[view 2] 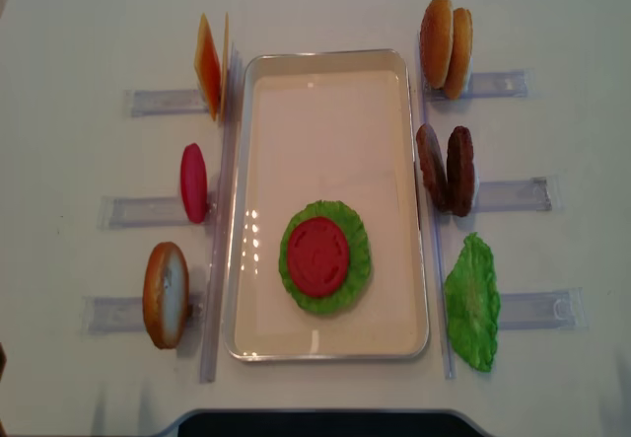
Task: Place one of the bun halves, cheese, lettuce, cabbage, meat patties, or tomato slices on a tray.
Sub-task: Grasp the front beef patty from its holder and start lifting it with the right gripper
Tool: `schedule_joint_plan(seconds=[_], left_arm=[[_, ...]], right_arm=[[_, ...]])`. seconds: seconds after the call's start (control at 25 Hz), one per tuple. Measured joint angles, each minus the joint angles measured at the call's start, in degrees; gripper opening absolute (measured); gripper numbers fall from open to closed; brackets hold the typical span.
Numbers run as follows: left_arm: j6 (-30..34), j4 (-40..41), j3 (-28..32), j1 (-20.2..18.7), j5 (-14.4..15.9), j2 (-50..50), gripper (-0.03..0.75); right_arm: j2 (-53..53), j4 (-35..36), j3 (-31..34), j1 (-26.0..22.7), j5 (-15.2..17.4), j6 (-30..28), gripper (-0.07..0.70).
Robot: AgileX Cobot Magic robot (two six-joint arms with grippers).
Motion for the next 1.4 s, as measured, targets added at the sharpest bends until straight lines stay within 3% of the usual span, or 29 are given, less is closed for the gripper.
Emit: schedule_joint_plan(seconds=[0.28, 0.64, 1.4], left_arm=[[0.0, 0.0, 0.0, 0.0, 0.0, 0.0, 0.416], [0.0, 0.0, 0.0, 0.0, 0.0, 0.0, 0.390], [0.0, 0.0, 0.0, 0.0, 0.0, 0.0, 0.354]], right_arm=[[16.1, 1.7, -4.0, 0.0, 0.1, -2.1, 0.509], [37.3, 3.9, -13.9, 0.0, 0.9, -8.2, 0.509], [64.3, 7.6, -37.6, 0.0, 4.5, -7.3, 0.509]])
